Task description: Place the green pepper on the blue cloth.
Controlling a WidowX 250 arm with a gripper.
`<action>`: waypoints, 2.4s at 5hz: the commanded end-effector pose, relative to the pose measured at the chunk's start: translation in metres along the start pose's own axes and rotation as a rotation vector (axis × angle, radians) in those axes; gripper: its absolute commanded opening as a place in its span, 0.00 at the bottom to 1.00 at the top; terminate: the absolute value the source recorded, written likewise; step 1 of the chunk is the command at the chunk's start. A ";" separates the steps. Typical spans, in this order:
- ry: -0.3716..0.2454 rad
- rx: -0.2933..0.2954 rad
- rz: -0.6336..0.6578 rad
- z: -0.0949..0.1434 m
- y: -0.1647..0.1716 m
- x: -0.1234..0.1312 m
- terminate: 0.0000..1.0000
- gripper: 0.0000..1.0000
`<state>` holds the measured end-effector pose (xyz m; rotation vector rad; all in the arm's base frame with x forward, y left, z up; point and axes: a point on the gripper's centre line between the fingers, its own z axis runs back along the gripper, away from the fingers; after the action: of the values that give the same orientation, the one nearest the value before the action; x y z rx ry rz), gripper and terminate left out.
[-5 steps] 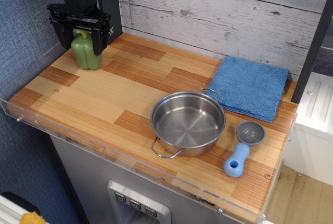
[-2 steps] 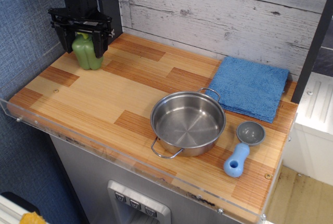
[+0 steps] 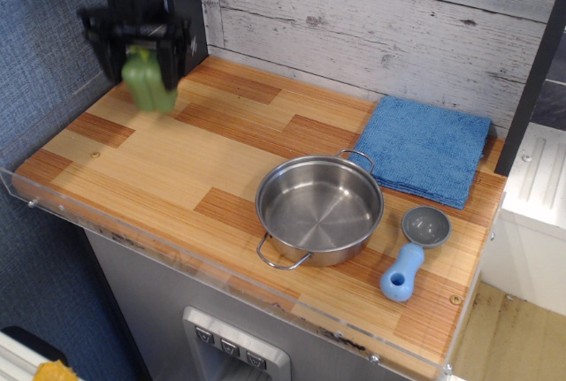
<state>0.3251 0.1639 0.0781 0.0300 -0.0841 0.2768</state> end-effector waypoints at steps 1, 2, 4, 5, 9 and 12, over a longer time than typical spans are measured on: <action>-0.112 -0.139 -0.188 0.053 -0.097 0.007 0.00 0.00; -0.083 -0.173 -0.300 0.042 -0.149 0.002 0.00 0.00; -0.059 -0.142 -0.475 0.036 -0.225 -0.016 0.00 0.00; -0.059 -0.097 -0.501 0.038 -0.235 -0.025 0.00 0.00; 0.036 -0.061 -0.496 -0.006 -0.236 -0.022 0.00 0.00; -0.051 -0.063 -0.515 0.022 -0.232 -0.021 0.00 1.00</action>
<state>0.3757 -0.0680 0.0701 -0.0069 -0.0674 -0.2333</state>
